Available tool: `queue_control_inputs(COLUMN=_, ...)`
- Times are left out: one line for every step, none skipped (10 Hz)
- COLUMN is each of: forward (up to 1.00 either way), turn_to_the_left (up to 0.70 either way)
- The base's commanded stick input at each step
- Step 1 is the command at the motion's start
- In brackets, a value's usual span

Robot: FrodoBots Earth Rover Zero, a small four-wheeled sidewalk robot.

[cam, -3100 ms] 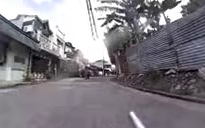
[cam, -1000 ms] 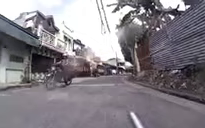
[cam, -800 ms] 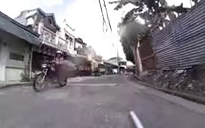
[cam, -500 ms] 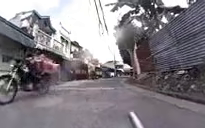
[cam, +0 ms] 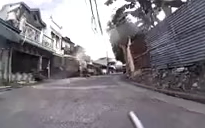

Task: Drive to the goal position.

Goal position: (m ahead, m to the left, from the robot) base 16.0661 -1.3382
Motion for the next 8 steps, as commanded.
queue_control_inputs(forward=0.85, turn_to_the_left=0.00)
queue_control_inputs(forward=0.85, turn_to_the_left=0.00)
queue_control_inputs(forward=0.85, turn_to_the_left=0.00)
queue_control_inputs(forward=0.85, turn_to_the_left=0.00)
queue_control_inputs(forward=0.85, turn_to_the_left=0.00)
queue_control_inputs(forward=0.85, turn_to_the_left=0.00)
queue_control_inputs(forward=0.85, turn_to_the_left=0.00)
queue_control_inputs(forward=0.85, turn_to_the_left=0.00)
